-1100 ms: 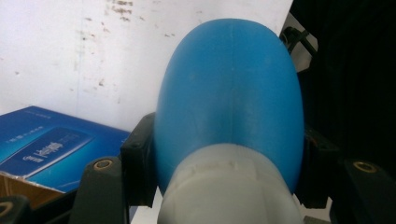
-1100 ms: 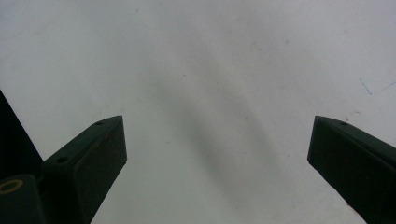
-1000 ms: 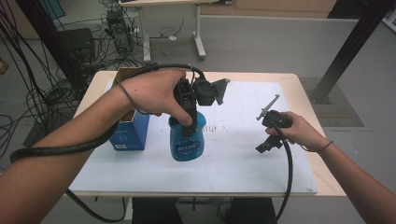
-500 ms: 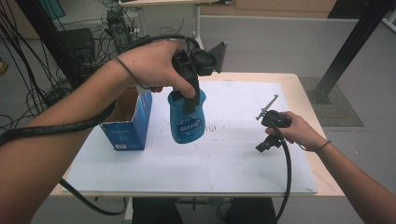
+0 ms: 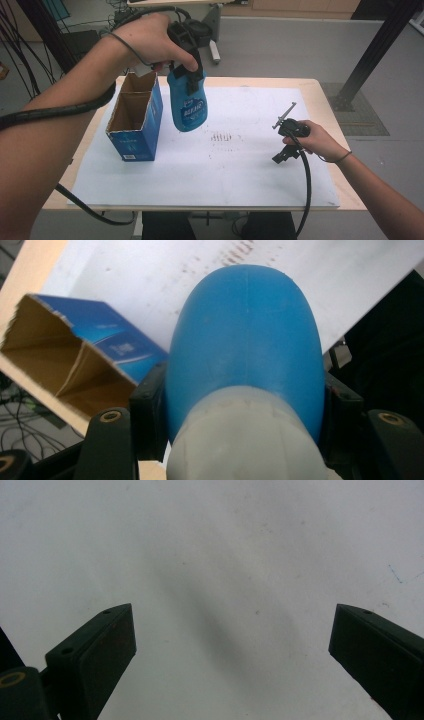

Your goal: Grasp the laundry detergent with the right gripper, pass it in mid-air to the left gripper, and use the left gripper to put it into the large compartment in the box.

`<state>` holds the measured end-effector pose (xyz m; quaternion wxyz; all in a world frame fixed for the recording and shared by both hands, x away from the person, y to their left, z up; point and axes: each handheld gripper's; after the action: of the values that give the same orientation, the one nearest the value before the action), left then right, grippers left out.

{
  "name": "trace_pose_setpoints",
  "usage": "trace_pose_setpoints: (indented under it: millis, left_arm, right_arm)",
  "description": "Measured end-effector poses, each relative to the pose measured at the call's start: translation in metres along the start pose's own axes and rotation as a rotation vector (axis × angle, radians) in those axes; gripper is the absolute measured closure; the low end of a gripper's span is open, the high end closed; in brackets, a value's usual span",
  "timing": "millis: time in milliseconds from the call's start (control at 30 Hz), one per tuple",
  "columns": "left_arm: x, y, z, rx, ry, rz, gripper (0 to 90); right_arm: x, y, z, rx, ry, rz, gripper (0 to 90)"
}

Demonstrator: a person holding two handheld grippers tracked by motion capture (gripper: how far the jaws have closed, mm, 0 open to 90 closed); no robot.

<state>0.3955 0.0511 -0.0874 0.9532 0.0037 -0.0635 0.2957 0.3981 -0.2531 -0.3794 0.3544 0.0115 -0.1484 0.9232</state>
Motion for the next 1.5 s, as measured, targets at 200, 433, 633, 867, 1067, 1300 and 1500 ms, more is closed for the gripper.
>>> trace_pose_setpoints:
  millis: [200, 433, 633, 867, 1067, 1300, 1500]
  left_arm:
    - [0.025, 0.008, 0.006, -0.002, -0.009, 0.091, 37.8]
    - [0.052, 0.02, 0.01, -0.001, -0.028, 0.21, 37.7]
    - [0.08, 0.036, 0.014, 0.017, -0.027, 0.304, 37.8]
    - [0.107, 0.056, 0.015, 0.021, -0.022, 0.444, 37.8]
    - [0.131, 0.074, 0.013, 0.042, -0.018, 0.569, 37.8]
    - [0.15, 0.092, 0.011, 0.055, -0.013, 0.683, 37.8]
    - [0.159, 0.101, 0.007, 0.066, -0.009, 0.74, 37.8]
  right_arm:
    - [0.0, -0.001, 0.0, -0.006, 0.005, 0.002, 4.8]
    - [0.001, -0.002, -0.001, -0.006, 0.01, -0.002, 4.8]
    - [0.002, -0.004, -0.001, -0.006, 0.014, 0.004, 4.8]
    - [0.002, -0.005, -0.001, -0.011, 0.016, 0.002, 4.8]
    - [0.003, -0.006, -0.001, -0.015, 0.02, 0.009, 4.8]
    - [0.004, -0.007, -0.002, -0.015, 0.022, 0.012, 4.7]
    - [0.006, -0.01, -0.002, -0.018, 0.03, 0.02, 4.7]
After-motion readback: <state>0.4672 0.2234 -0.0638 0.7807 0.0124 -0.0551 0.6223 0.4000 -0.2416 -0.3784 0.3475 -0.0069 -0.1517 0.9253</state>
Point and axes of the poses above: each handheld gripper's, and its own axes: z roughly backward along the jaws, y roughly out of its underside, x roughly to its left, and after that the axes turned 7 degrees about -z, right-handed
